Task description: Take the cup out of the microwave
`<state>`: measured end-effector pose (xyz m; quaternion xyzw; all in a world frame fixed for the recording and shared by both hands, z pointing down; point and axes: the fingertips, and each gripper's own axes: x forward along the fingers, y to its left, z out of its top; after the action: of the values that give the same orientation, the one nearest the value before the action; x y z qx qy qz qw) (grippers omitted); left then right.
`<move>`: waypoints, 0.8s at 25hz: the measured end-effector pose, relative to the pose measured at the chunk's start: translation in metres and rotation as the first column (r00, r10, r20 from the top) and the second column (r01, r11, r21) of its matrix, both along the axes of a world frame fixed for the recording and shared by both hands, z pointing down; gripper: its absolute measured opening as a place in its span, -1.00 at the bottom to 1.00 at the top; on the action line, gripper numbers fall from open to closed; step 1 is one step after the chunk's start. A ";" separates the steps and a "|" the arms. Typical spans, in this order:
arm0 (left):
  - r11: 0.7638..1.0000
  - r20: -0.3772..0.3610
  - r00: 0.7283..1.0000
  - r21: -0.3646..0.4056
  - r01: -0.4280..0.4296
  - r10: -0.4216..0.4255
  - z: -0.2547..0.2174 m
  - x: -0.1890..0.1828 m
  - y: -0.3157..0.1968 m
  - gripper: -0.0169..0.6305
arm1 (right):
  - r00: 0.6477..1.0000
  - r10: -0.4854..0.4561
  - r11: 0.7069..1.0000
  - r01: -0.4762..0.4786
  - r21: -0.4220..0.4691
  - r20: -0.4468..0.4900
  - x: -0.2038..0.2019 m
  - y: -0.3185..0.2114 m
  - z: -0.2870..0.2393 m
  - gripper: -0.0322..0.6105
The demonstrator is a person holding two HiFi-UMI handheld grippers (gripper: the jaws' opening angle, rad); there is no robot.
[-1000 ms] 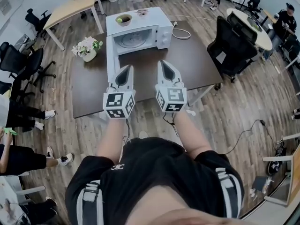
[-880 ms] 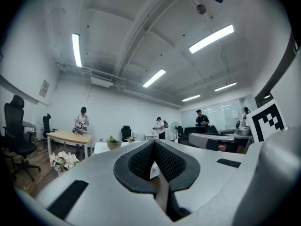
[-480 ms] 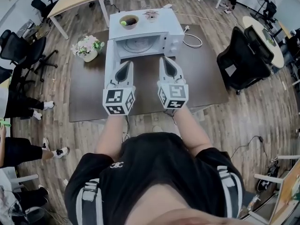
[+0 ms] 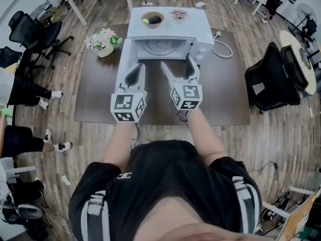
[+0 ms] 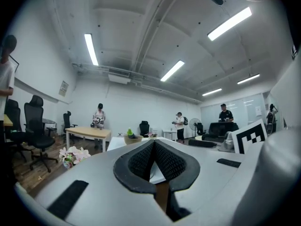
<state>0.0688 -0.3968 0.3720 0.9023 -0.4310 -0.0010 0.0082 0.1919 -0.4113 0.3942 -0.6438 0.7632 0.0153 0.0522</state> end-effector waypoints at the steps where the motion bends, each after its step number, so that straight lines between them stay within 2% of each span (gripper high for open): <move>1: 1.000 0.003 1.000 -0.001 0.008 -0.008 0.001 -0.001 -0.003 -0.94 | 1.000 0.003 1.000 -0.003 -0.013 -0.005 -0.001 -0.009 0.006 0.43; 5: 0.999 0.017 0.999 -0.015 0.045 -0.045 0.008 -0.006 -0.012 -0.94 | 1.000 0.015 0.997 -0.016 -0.072 -0.016 -0.002 -0.044 0.035 0.56; 14: 0.987 0.046 0.991 -0.095 0.129 -0.125 0.046 -0.007 -0.038 -0.94 | 0.998 0.051 0.981 -0.054 -0.186 -0.024 0.012 -0.128 0.096 0.57; 17: 0.982 0.048 0.988 -0.114 0.152 -0.148 0.054 -0.003 -0.049 -0.94 | 0.998 0.065 0.967 -0.069 -0.243 -0.023 0.022 -0.159 0.126 0.57; 20: 0.975 0.028 0.985 -0.136 0.175 -0.173 0.060 0.002 -0.060 -0.94 | 0.996 0.075 0.941 -0.086 -0.326 -0.046 0.033 -0.190 0.161 0.56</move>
<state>0.0709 -0.4567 0.4325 0.8584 -0.5073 0.0352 0.0671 0.2247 -0.6011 0.5557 -0.6740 0.7288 -0.0990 -0.0687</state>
